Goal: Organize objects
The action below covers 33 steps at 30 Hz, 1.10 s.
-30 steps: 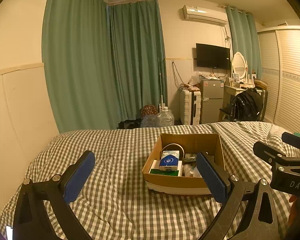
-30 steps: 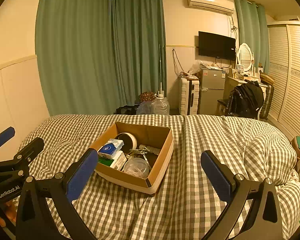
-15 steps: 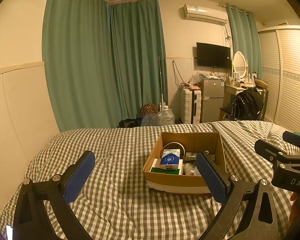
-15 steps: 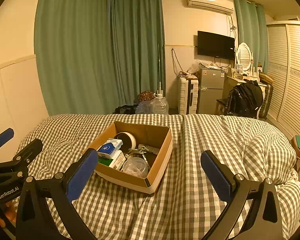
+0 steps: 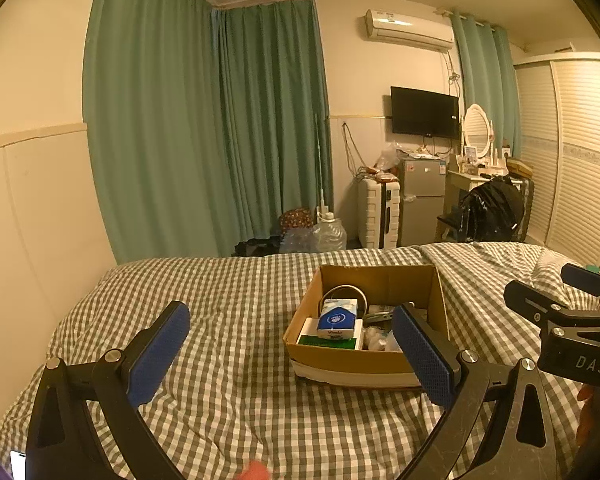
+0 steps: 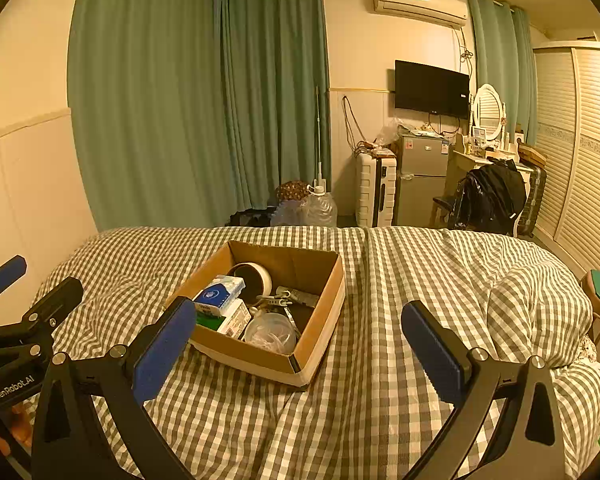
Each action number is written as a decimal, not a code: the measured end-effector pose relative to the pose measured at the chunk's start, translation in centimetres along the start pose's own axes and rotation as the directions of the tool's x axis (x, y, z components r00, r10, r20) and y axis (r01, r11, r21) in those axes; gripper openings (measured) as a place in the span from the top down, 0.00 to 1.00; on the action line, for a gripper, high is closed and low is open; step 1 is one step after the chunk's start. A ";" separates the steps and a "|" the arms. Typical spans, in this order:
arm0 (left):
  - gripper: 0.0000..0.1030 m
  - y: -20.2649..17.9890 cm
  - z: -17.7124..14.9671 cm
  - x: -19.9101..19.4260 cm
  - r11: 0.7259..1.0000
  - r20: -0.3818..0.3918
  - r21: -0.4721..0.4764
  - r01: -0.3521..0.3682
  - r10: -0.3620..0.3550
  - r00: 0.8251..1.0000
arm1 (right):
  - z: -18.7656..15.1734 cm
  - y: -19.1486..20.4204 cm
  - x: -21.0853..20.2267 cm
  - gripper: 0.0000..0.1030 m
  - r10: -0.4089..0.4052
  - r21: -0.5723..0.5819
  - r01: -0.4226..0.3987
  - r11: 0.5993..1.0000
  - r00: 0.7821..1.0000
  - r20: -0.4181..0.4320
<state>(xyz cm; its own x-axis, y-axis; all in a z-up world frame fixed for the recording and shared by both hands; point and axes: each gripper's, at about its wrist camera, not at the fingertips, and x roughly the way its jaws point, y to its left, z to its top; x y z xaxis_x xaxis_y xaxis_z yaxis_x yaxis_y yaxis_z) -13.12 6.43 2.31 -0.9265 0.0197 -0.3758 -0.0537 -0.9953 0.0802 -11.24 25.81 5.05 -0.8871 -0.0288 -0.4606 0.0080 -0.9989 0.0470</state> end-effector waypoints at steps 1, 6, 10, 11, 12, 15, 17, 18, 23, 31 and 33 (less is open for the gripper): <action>0.00 -0.1 0.0 0.0 1.000 0.000 0.002 -0.003 0.003 1.000 | 0.0 0.0 0.0 0.00 0.000 0.000 0.000 1.000 1.000 0.000; 0.00 -0.1 0.0 0.0 1.000 0.001 0.007 -0.009 0.009 1.000 | 0.0 0.0 0.0 0.00 0.000 0.001 0.000 1.000 1.000 0.000; 0.00 -0.2 0.0 0.0 1.000 0.003 0.006 -0.011 0.011 1.000 | 0.0 0.0 0.0 0.00 -0.001 -0.001 0.001 1.000 1.000 -0.001; 0.00 -0.2 0.0 0.0 1.000 0.002 0.005 -0.011 0.011 1.000 | 0.0 0.0 0.0 0.00 -0.001 -0.001 0.001 1.000 1.000 -0.002; 0.00 -0.1 0.0 0.0 1.000 0.001 0.004 -0.010 0.010 1.000 | 0.0 0.0 0.0 0.00 -0.001 -0.001 0.001 1.000 1.000 -0.001; 0.00 -0.1 0.0 0.0 1.000 0.000 0.004 -0.014 0.014 1.000 | -0.1 0.0 0.1 0.00 -0.001 -0.002 0.001 1.000 1.000 -0.002; 0.00 -0.1 0.0 0.0 1.000 -0.003 0.002 -0.015 0.015 1.000 | -0.3 0.1 0.1 0.00 -0.002 -0.004 0.002 1.000 1.000 -0.002; 0.00 -0.2 0.0 0.0 1.000 -0.006 0.001 -0.015 0.015 1.000 | -0.3 0.1 0.2 0.00 -0.002 -0.004 0.002 1.000 1.000 -0.003; 0.00 -0.2 0.1 -0.2 1.000 -0.006 0.004 -0.020 0.020 1.000 | -0.5 0.1 0.3 0.00 -0.002 -0.005 0.002 1.000 1.000 -0.005; 0.00 -0.2 0.1 -0.2 1.000 -0.009 0.005 -0.023 0.023 1.000 | -0.5 0.0 0.3 0.00 -0.001 -0.006 0.001 1.000 1.000 -0.009; 0.00 -0.2 0.0 -0.2 1.000 -0.012 0.006 -0.024 0.024 1.000 | -0.6 -0.1 0.3 0.00 -0.001 -0.008 0.001 1.000 1.000 -0.012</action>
<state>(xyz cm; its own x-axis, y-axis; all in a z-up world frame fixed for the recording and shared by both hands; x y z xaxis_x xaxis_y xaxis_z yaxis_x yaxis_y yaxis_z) -12.91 6.65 2.41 -0.9229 -0.0055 -0.3850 -0.0335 -0.9950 0.0945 -11.25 25.87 4.37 -0.8818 -0.0279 -0.4709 0.0106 -0.9992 0.0393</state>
